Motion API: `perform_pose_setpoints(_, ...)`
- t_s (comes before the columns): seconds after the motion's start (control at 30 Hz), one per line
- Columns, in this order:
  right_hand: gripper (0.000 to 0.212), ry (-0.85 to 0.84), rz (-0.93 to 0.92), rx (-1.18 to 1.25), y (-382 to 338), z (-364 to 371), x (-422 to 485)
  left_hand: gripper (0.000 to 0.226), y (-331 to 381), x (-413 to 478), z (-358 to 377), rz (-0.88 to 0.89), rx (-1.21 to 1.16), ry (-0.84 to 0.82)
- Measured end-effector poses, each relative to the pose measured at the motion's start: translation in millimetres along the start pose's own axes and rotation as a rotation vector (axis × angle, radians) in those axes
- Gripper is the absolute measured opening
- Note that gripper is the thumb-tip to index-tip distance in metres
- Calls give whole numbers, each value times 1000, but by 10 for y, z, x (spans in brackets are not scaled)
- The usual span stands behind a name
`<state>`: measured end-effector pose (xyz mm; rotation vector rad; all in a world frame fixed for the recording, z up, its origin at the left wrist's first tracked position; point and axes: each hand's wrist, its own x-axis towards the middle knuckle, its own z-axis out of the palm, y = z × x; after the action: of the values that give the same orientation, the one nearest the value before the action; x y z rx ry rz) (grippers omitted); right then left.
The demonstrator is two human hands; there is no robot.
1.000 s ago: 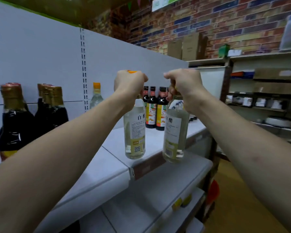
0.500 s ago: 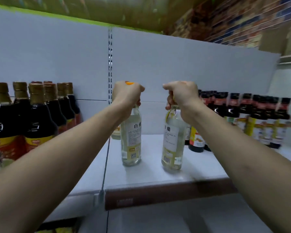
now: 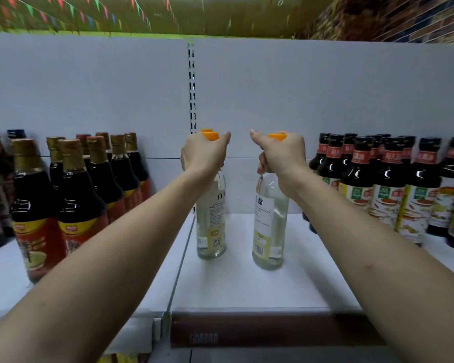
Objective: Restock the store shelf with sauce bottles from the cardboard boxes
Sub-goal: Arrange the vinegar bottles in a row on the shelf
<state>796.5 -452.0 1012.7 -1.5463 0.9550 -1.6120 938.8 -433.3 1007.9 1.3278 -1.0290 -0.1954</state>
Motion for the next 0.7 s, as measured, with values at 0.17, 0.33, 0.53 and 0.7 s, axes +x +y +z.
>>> perform_pose_setpoints(0.17, 40, 102, -74, -209, 222, 78, 196, 32, -142, 144, -75, 70, 16, -126)
perform_pose_setpoints(0.33, 27, 33, -193, -468, 468, 70, 258, 27, -353, 105, -150, 238, 124, -197)
perform_pose_setpoints(0.53, 40, 58, -381, -594, 747, 144, 316, 39, -575, 61, 12, 334, 189, -101)
perform_pose_setpoints(0.7, 55, 67, -402, -514, 906, 310, 421, 40, -608, 78, 53, 334, 201, -68)
